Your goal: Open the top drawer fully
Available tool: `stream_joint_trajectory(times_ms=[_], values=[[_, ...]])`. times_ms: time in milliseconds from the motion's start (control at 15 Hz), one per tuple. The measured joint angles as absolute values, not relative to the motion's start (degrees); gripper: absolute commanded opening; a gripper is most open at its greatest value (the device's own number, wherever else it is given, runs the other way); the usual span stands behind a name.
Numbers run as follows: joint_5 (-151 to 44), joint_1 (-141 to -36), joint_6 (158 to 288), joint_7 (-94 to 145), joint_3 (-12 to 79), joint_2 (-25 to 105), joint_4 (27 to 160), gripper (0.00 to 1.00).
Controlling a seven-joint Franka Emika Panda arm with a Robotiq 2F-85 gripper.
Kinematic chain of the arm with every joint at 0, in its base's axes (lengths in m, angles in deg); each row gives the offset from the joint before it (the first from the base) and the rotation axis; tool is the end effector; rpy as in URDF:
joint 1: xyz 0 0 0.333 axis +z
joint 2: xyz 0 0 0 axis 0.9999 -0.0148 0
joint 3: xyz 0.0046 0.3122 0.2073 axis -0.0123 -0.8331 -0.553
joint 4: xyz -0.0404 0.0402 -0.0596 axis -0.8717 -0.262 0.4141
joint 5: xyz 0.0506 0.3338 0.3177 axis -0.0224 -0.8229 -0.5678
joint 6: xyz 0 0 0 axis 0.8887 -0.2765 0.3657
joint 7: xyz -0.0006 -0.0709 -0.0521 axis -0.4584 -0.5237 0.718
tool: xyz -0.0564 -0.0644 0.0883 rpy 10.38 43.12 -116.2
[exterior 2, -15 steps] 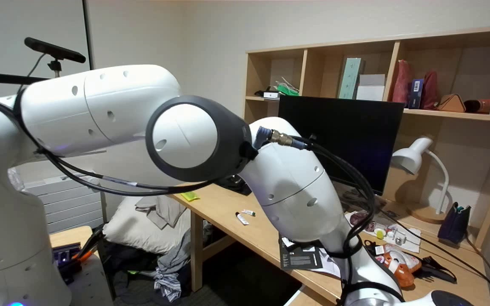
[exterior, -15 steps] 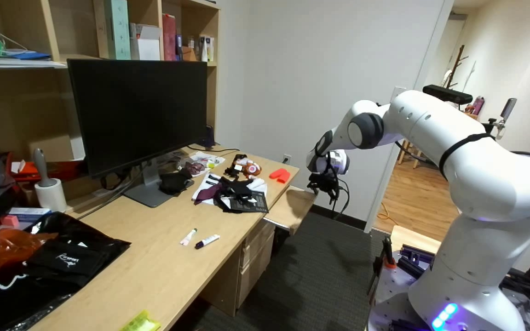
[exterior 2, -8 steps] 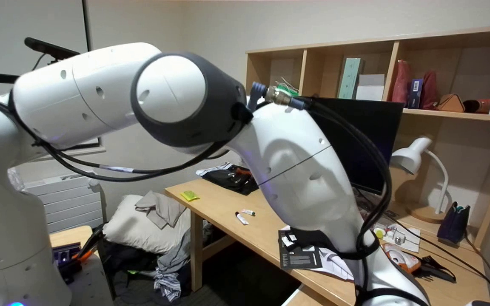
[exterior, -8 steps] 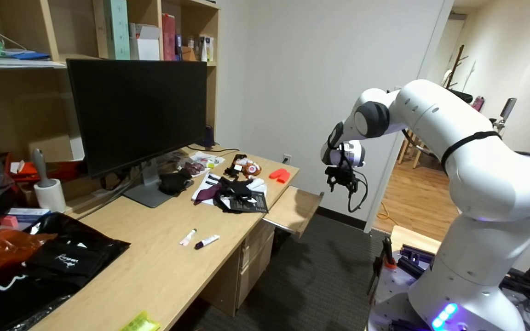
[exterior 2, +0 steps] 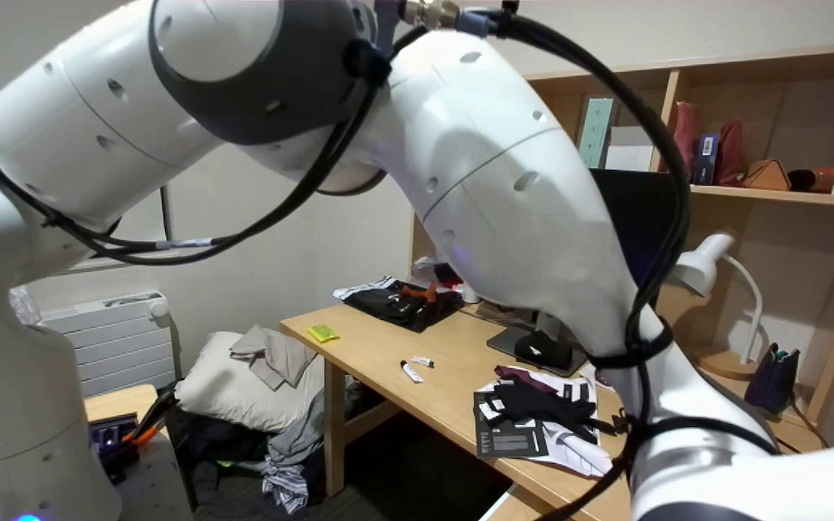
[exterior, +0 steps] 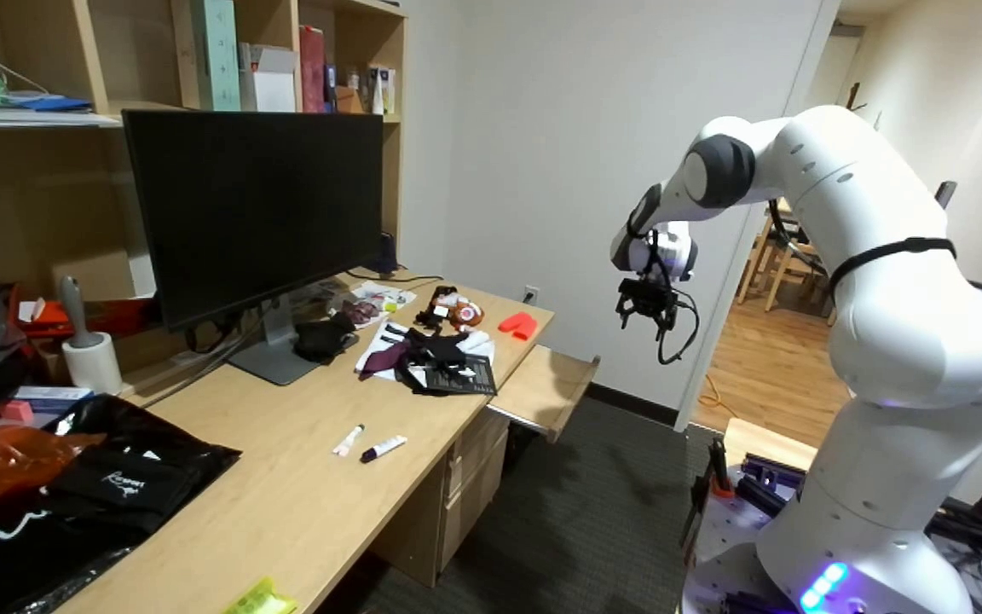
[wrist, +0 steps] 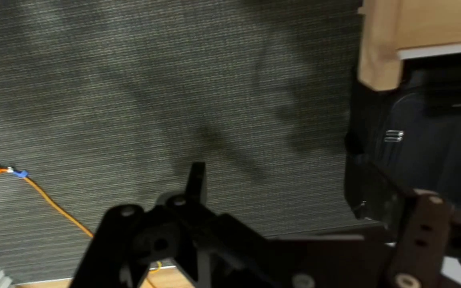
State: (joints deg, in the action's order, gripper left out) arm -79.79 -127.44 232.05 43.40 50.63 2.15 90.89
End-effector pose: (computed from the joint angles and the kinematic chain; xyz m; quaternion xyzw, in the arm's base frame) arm 0.4365 -0.6563 0.0779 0.6974 -0.7153 0.0322 0.0320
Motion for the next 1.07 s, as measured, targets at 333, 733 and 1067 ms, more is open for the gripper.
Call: stream_joint_trajectory(times_ms=[333, 733, 1067], values=[[-79.9, -126.2, 231.6, 40.6, 42.2, 7.4, 93.1, 1.00], [-79.8, -122.5, 231.8, 30.8, 35.4, 7.3, 95.9, 1.00], [-79.9, -121.1, 232.0, 28.2, 35.5, 7.3, 98.4, 1.00]])
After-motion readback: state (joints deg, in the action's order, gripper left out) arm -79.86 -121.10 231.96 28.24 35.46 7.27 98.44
